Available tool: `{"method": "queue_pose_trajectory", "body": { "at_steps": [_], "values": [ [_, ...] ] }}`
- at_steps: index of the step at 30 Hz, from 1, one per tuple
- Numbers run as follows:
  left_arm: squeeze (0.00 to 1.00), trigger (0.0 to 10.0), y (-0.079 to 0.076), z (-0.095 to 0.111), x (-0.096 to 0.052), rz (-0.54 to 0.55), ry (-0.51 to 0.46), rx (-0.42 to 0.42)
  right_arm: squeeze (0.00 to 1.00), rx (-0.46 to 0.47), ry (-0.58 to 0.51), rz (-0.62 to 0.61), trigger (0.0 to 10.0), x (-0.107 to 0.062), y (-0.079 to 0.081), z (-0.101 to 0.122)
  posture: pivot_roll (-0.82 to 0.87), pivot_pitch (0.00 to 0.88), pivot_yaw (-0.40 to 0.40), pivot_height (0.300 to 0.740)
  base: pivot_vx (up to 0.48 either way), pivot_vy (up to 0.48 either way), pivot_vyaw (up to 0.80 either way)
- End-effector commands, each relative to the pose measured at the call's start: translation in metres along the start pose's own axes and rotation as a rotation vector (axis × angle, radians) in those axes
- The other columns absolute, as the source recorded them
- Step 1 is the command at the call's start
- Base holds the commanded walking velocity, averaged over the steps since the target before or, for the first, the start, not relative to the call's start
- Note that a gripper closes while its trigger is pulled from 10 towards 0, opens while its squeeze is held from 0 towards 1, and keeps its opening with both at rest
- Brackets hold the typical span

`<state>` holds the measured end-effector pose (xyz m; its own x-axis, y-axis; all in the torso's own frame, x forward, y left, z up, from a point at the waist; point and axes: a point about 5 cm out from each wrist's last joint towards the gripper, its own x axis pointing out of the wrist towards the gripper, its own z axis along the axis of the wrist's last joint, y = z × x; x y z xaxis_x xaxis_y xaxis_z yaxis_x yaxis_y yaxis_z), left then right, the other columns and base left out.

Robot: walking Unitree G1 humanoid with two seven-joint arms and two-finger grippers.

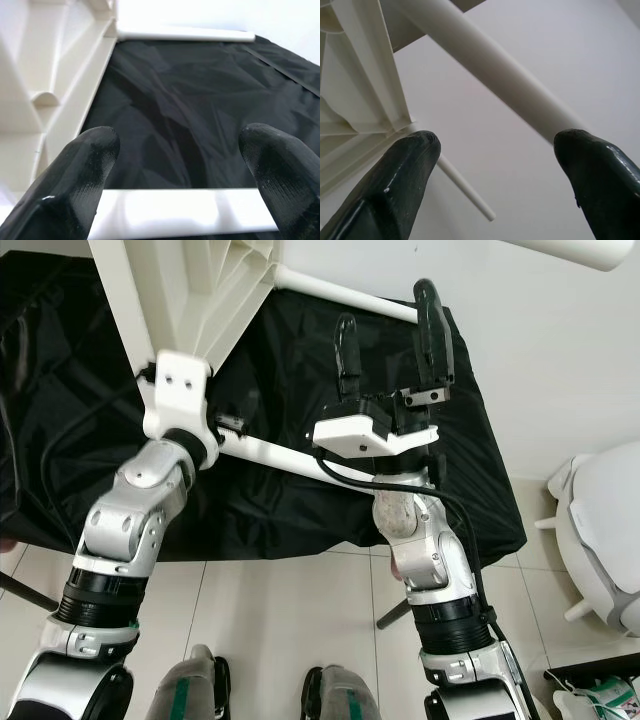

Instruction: Building children table

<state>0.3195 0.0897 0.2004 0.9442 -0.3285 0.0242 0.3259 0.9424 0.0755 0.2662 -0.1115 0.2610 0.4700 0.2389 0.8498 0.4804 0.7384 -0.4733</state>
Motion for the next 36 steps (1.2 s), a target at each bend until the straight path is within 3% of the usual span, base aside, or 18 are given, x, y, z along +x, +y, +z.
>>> {"method": "queue_pose_trajectory", "body": {
  "at_steps": [1,12,24,27,36],
  "values": [
    [0.0,10.0,-0.013,-0.003,-0.002,-0.181,0.014,0.003,0.0,-0.022,-0.043,-0.025,10.0,0.002,-0.005,0.005,-0.01,0.011,-0.055,0.74,0.0,0.0,0.0],
    [0.0,10.0,-0.015,-0.001,-0.004,-0.217,0.004,0.006,0.0,-0.033,-0.055,-0.047,10.0,0.008,-0.008,0.007,0.0,0.015,-0.056,0.74,0.0,0.0,0.0],
    [0.0,10.0,-0.017,0.006,-0.01,-0.265,-0.019,0.039,0.0,-0.074,-0.032,-0.145,10.0,0.032,-0.004,0.008,0.02,0.047,-0.053,0.74,0.0,0.0,0.0],
    [0.0,10.0,-0.014,0.01,-0.009,-0.261,-0.026,0.046,0.0,-0.075,0.01,-0.16,10.0,0.05,-0.001,0.005,0.02,0.056,-0.05,0.74,0.0,0.0,0.0],
    [0.0,10.0,-0.013,0.013,-0.008,-0.257,-0.031,0.049,0.0,-0.084,0.02,-0.158,10.0,0.071,0.001,0.007,0.02,0.061,-0.053,0.74,0.0,0.0,0.0]
  ]
}}
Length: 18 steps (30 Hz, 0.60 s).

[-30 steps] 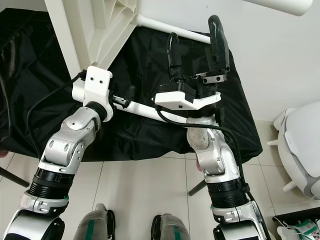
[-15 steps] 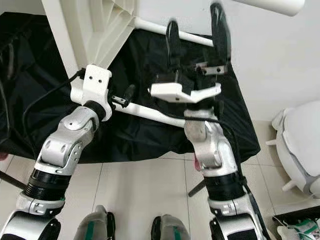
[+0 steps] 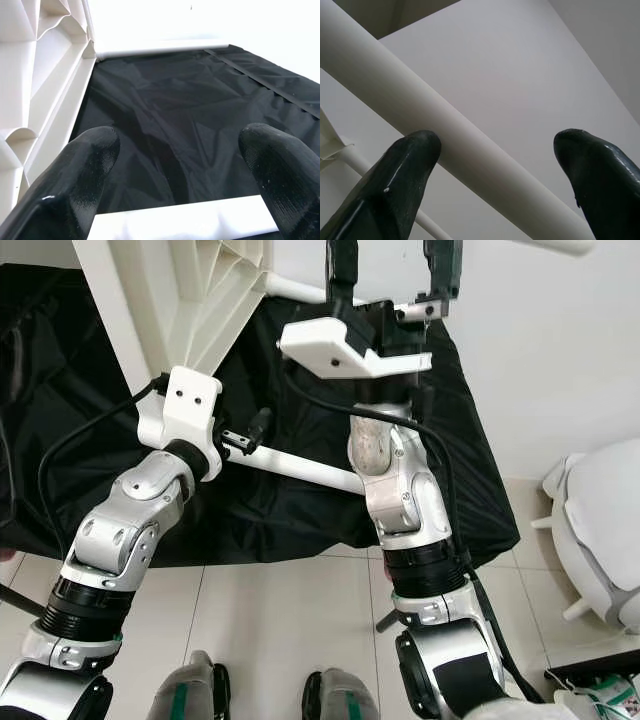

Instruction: Building children table

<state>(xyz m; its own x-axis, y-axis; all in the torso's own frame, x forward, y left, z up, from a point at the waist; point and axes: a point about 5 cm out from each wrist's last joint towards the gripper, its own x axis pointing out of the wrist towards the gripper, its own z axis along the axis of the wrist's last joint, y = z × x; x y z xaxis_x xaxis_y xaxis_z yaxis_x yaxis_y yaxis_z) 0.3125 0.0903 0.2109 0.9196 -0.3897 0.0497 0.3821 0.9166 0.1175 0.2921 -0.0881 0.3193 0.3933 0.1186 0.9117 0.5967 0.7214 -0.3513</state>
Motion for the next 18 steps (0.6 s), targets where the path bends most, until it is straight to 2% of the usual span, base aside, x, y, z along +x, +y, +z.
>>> {"method": "queue_pose_trajectory", "body": {
  "at_steps": [1,5,11,18],
  "values": [
    [0.0,10.0,-0.011,0.004,-0.001,-0.194,-0.004,0.006,0.0,-0.014,0.0,0.003,10.0,0.009,0.002,0.0,0.02,0.062,-0.053,0.74,0.0,0.0,0.0],
    [0.0,10.0,-0.01,0.005,0.0,-0.192,-0.006,0.008,0.0,-0.013,-0.012,0.01,10.0,0.016,0.005,0.002,0.02,0.064,-0.053,0.74,0.0,0.0,0.0],
    [0.0,10.0,-0.01,0.008,-0.002,-0.187,-0.014,0.011,0.0,-0.051,-0.034,0.072,10.0,0.005,0.014,0.0,0.03,0.072,-0.057,0.74,0.0,0.0,0.0],
    [0.0,10.0,-0.009,0.007,-0.003,-0.187,-0.009,0.008,0.0,-0.058,-0.029,0.174,10.0,0.001,0.018,-0.002,0.02,0.075,-0.055,0.74,0.0,0.0,0.0]
  ]
}}
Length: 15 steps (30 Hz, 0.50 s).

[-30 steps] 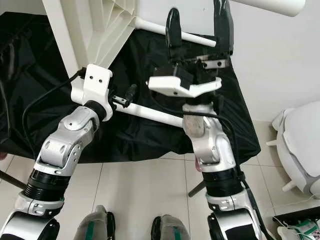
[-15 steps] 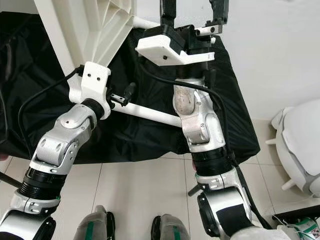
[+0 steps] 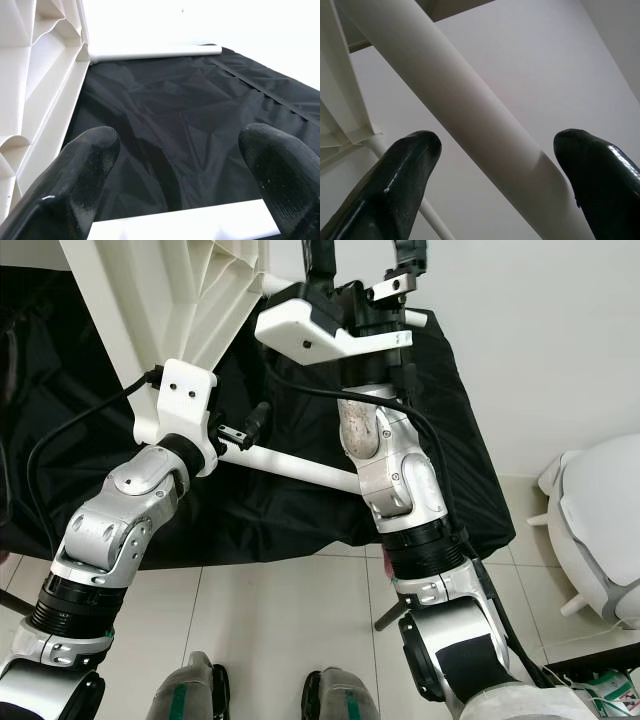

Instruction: Building children table

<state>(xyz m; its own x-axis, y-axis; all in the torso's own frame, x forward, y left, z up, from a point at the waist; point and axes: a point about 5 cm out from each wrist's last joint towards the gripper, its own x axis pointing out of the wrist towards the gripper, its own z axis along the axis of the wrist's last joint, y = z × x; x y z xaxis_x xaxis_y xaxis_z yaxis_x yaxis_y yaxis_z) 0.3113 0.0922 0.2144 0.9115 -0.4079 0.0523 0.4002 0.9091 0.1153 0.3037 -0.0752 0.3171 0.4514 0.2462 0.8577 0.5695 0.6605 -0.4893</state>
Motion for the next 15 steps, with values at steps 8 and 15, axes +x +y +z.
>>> {"method": "queue_pose_trajectory", "body": {
  "at_steps": [8,15],
  "values": [
    [0.0,10.0,-0.012,0.005,0.001,-0.178,-0.006,0.006,0.0,-0.043,-0.08,0.084,10.0,0.019,-0.013,0.009,-0.01,0.08,-0.03,0.74,0.0,0.0,0.0],
    [0.0,10.0,-0.013,0.004,0.003,-0.194,-0.001,0.003,0.0,-0.038,-0.143,0.061,10.0,0.055,-0.039,0.027,-0.05,0.08,0.011,0.74,0.0,0.0,0.0]
  ]
}}
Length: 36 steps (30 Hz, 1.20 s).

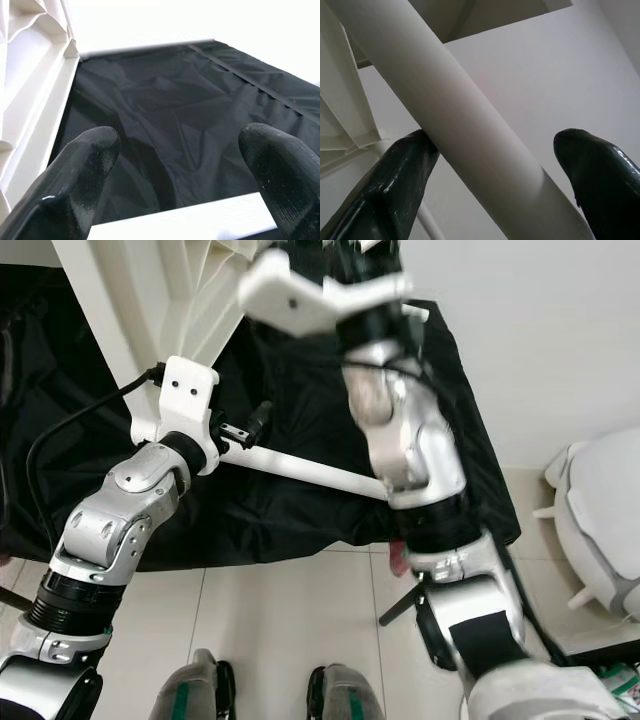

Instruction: Building children table

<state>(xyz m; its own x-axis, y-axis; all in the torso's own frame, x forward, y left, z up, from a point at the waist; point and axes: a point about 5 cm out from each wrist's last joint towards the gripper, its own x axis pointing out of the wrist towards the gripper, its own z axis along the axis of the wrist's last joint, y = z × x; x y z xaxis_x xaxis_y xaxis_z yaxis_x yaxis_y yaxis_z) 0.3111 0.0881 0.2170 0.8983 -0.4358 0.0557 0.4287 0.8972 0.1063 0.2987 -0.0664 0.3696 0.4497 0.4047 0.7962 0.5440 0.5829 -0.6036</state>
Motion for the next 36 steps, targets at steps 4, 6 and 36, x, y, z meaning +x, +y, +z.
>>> {"method": "queue_pose_trajectory", "body": {
  "at_steps": [4,6,36],
  "values": [
    [0.0,10.0,-0.012,0.003,0.003,-0.177,0.005,0.013,0.0,0.001,-0.052,-0.081,10.0,0.014,-0.029,0.012,-0.05,0.081,0.016,0.74,0.0,0.0,0.0],
    [0.0,10.0,-0.011,0.003,0.005,-0.18,0.005,0.009,0.0,-0.008,-0.043,-0.053,10.0,0.015,-0.029,0.013,-0.07,0.081,0.029,0.74,0.0,0.0,0.0],
    [0.0,10.0,-0.01,0.007,0.012,-0.176,-0.007,0.003,0.0,-0.067,-0.058,-0.073,10.0,0.011,-0.01,0.023,-0.09,0.082,0.028,0.74,0.0,0.0,0.0]
  ]
}}
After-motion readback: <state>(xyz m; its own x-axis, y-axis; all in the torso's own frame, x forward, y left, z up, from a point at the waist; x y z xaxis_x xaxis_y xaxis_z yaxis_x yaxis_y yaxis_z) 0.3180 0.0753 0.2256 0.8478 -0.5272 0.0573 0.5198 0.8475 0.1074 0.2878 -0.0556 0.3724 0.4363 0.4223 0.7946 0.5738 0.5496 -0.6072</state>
